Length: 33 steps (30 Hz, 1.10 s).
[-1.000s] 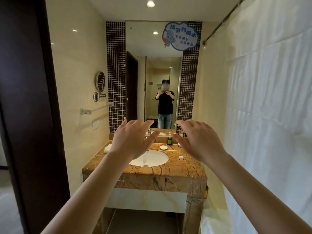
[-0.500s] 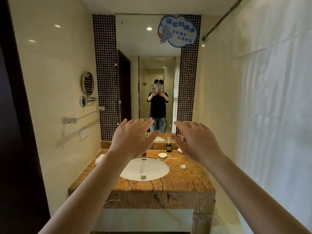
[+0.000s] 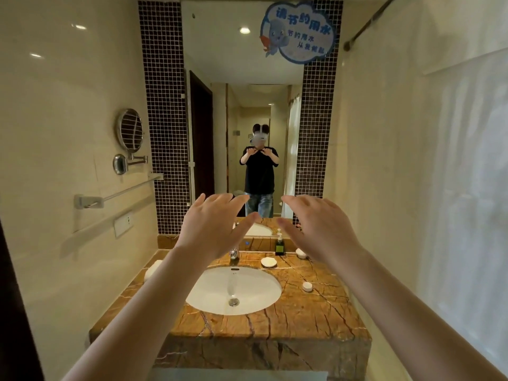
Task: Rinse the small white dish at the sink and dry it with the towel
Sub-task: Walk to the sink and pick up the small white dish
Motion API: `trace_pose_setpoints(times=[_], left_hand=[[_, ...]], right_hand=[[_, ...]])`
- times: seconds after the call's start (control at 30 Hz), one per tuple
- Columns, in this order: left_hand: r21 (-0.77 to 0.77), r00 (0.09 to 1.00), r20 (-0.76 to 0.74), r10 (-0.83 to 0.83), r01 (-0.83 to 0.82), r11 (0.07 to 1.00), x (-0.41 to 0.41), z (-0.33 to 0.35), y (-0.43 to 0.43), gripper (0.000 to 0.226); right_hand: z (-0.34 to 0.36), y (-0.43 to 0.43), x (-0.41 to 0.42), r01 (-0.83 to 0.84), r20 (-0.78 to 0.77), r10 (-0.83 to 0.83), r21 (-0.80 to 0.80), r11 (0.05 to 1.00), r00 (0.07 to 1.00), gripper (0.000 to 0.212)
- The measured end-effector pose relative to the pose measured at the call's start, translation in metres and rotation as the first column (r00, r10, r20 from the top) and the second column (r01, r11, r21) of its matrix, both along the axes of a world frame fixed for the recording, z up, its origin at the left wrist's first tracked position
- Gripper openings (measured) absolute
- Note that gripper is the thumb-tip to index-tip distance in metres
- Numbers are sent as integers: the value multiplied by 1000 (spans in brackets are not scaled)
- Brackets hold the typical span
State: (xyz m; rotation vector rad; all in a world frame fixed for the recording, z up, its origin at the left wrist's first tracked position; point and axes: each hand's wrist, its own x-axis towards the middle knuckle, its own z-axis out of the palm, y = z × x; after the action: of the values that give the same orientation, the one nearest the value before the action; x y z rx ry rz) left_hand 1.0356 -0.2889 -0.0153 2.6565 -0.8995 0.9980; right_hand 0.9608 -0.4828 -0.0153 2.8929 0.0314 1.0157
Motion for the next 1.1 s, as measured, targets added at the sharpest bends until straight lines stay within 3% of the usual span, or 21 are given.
trace_pose_setpoints(times=[0.47, 1.1], left_hand=[[-16, 998, -52, 23, -24, 1000, 123, -7, -53, 67], [11, 993, -117, 2, -1, 1000, 309, -36, -57, 65]], right_hand=[[-6, -59, 138, -16, 23, 16, -10, 1000, 1000, 59], [-32, -58, 314, 12, -45, -11, 21, 1000, 999, 62]])
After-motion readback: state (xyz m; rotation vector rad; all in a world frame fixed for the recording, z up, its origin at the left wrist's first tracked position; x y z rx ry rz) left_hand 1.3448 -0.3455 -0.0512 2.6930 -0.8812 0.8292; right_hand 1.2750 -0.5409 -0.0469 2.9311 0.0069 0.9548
